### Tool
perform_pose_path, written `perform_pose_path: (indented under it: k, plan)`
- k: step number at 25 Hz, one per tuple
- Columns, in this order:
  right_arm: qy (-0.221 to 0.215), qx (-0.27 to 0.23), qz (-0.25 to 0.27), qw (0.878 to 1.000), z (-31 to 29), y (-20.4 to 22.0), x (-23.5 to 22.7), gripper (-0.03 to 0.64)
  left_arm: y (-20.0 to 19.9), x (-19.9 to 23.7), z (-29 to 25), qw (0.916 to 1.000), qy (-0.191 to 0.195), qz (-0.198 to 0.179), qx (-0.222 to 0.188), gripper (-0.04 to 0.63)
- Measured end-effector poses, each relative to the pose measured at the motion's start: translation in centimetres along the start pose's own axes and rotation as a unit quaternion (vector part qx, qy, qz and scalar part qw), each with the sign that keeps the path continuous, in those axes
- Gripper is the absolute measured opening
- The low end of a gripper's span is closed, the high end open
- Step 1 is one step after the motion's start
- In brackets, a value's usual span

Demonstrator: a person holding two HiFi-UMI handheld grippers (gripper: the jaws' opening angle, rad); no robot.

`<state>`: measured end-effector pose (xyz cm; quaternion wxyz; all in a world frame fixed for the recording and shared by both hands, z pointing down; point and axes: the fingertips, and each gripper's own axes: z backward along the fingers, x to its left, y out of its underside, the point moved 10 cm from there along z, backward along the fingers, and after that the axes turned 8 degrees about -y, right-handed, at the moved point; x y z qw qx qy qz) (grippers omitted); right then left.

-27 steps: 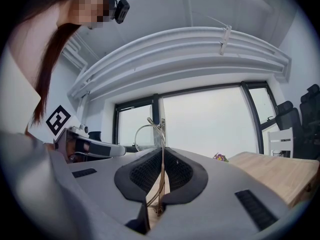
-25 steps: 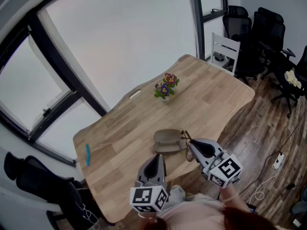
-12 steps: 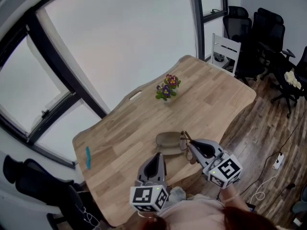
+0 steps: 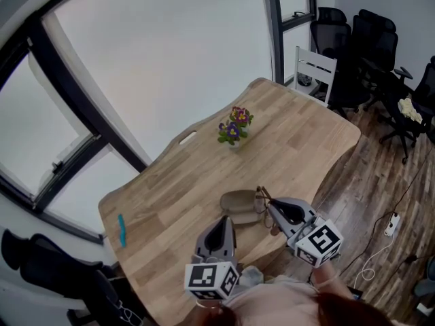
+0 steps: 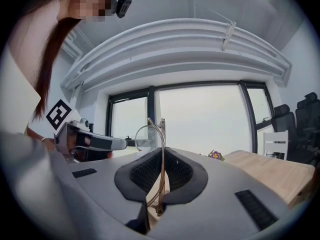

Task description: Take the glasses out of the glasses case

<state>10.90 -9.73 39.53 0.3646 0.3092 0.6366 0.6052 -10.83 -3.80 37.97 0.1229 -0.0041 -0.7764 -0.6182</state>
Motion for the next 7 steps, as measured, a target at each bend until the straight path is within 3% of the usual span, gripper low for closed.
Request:
perform_pose_path:
  k: [7]
  plan:
    - [0.004, 0.005, -0.002, 1.0, -1.1, 0.1, -0.3, 0.012, -0.1, 1.4, -0.8, 1.0, -0.001, 0.004, 0.002, 0.0]
